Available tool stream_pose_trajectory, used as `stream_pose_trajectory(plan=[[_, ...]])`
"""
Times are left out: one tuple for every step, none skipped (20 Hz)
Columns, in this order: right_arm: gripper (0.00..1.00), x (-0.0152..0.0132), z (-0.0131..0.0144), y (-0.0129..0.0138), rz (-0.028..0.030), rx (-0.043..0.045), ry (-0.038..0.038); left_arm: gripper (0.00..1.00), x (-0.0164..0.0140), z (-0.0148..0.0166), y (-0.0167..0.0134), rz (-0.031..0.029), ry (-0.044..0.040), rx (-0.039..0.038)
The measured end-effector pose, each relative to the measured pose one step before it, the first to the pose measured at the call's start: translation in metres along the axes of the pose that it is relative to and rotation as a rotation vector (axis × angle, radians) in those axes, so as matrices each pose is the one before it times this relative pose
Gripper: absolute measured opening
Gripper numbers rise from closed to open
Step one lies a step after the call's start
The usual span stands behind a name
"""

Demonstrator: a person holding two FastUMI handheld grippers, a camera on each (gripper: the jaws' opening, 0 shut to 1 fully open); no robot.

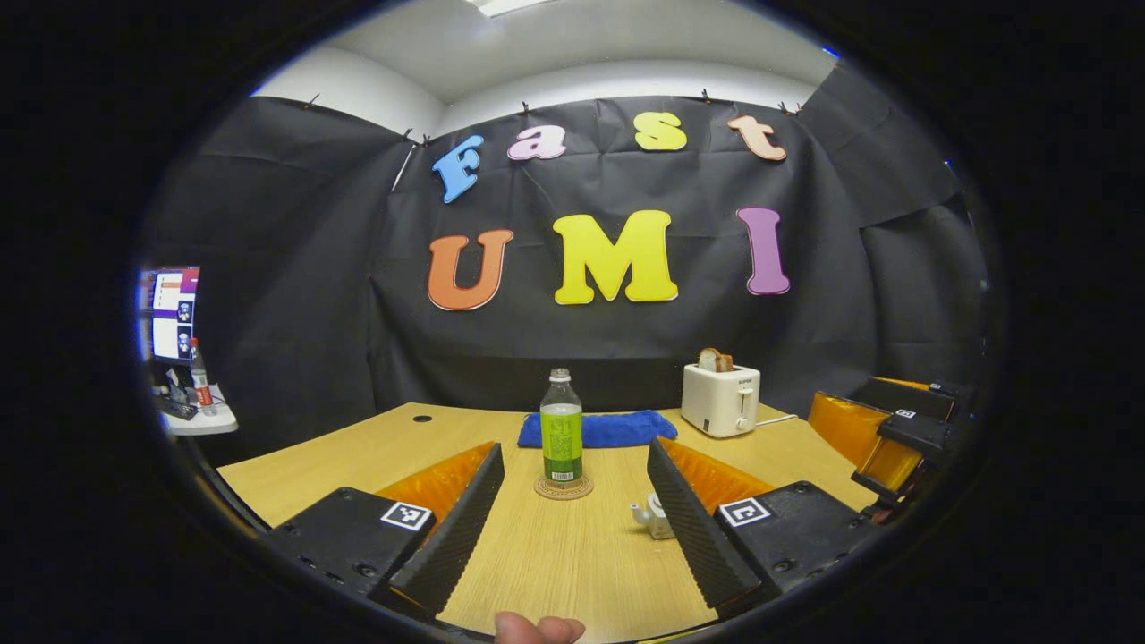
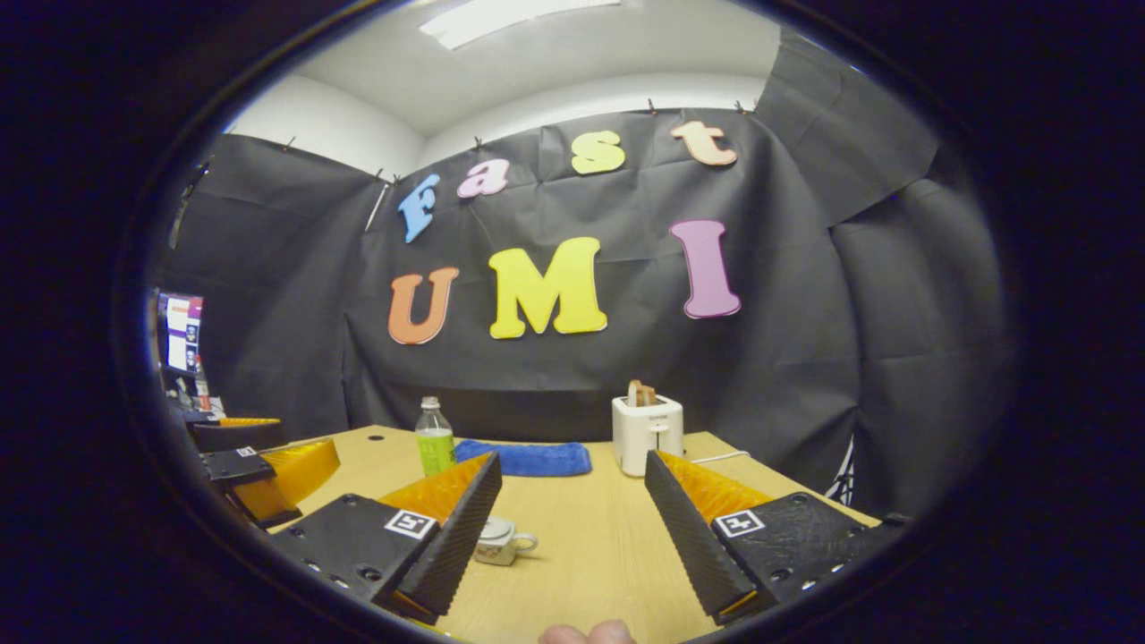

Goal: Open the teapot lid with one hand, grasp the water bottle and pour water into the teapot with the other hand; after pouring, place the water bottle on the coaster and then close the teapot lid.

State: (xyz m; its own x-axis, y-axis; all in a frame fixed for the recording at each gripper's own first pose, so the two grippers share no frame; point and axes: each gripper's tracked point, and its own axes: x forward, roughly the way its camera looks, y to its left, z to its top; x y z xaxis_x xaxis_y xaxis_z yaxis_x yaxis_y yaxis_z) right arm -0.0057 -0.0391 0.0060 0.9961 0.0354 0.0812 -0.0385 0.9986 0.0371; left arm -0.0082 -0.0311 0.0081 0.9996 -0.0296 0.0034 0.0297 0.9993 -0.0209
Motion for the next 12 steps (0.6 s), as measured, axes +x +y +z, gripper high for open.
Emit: stream_pose_trajectory(plan=[[0.97,-0.00292,-0.00152,0.00032,0.00146,-0.01203,-0.00133,1.0,-0.00129,0.0021,-0.00112,-0.00207,-0.00377,0.00419],[0.97,-0.00265,0.00038,-0.00215,-0.00868,-0.0119,-0.00279,1.0,-0.00302,0.00206,0.00024,-0.00029,-0.0015,0.00969],[0.96,-0.00219,-0.00039,-0.00172,-0.00283,-0.00198,-0.00097,1.0,-0.00171,0.00222,0.00409,0.00951,-0.00628,0.00736],[0.95,-0.00278,0.001,0.00142,0.00044,0.00403,-0.00018,1.0,-0.00026,0.0009,0.00233,0.00814,-0.00338,0.00176],[0.96,-0.00061,0.00071,0.00051,-0.00111,0.00313,-0.00341,1.0,-0.00148,0.0013,-0.00038,-0.00006,-0.00313,-0.00064],[0.96,-0.00051,0.00208,-0.00075,-0.00403,-0.00219,-0.0023,1.0,-0.00037,0.0024,0.00151,0.00706,-0.00529,0.00214],[0.96,0.0008,0.00081,0.00147,0.00098,-0.00608,-0.00212,1.0,-0.0006,0.00084,0.00282,0.00761,-0.00072,0.00512],[0.96,-0.00053,0.00184,0.0012,0.0,-0.00686,-0.00387,1.0,0.00072,0.00051,0.00106,0.00353,-0.00355,0.00099],[0.96,-0.00025,0.00129,0.00154,0.0013,-0.00224,-0.00273,1.0,0.00031,-0.00132,-0.00013,0.00112,0.00159,-0.00429],[0.94,-0.0011,0.00039,0.00284,0.00448,-0.00125,0.00014,1.0,-0.00095,-0.00083,0.00033,-0.00204,0.00087,-0.00345],[0.94,-0.00033,-0.00169,0.0031,0.00566,-0.00401,0.00273,1.0,0.00037,-0.0017,0.00079,0.00245,0.00647,-0.00048],[0.96,-0.00043,0.00082,0.00246,0.00355,-0.00589,-0.00011,1.0,0.00051,-0.00181,-0.0002,0.00034,0.00791,-0.00039]])
